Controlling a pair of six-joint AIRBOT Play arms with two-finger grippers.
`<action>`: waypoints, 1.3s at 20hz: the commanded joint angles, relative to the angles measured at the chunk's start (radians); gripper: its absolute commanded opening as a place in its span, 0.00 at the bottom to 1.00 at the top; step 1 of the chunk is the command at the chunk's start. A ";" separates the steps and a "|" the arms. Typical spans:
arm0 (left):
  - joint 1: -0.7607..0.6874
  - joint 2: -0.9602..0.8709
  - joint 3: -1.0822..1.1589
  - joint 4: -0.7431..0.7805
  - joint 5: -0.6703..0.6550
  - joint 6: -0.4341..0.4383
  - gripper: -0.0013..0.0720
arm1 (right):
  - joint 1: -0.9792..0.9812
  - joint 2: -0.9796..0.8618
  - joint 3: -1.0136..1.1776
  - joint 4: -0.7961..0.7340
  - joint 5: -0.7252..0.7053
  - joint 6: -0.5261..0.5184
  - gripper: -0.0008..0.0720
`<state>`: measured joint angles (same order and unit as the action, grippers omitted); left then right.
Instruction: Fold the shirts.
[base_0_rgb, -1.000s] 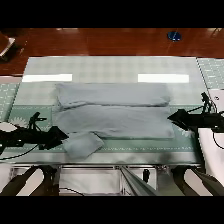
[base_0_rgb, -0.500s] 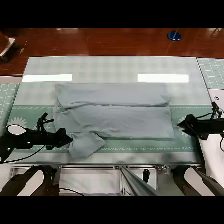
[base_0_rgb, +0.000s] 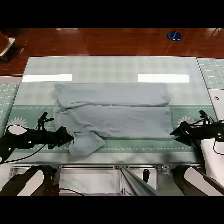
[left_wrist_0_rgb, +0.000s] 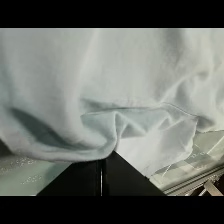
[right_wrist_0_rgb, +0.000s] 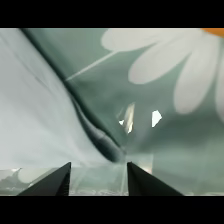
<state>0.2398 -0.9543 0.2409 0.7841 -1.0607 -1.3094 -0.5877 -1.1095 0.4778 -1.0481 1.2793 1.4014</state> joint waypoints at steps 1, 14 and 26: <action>0.000 0.000 0.000 -0.007 -0.004 0.001 0.05 | 0.014 -0.057 -0.002 0.071 -0.010 -0.037 0.57; 0.003 -0.040 0.389 -0.090 0.041 0.015 0.05 | 0.224 -0.087 0.336 0.150 -0.094 -0.076 0.04; -0.052 -0.637 0.969 -0.093 0.047 0.033 0.05 | 0.224 -0.473 0.710 0.418 -0.126 -0.103 0.04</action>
<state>0.2104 -1.4685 1.0985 0.6914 -1.0096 -1.2827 -0.3637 -1.4910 1.1149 -0.7136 1.1687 1.3052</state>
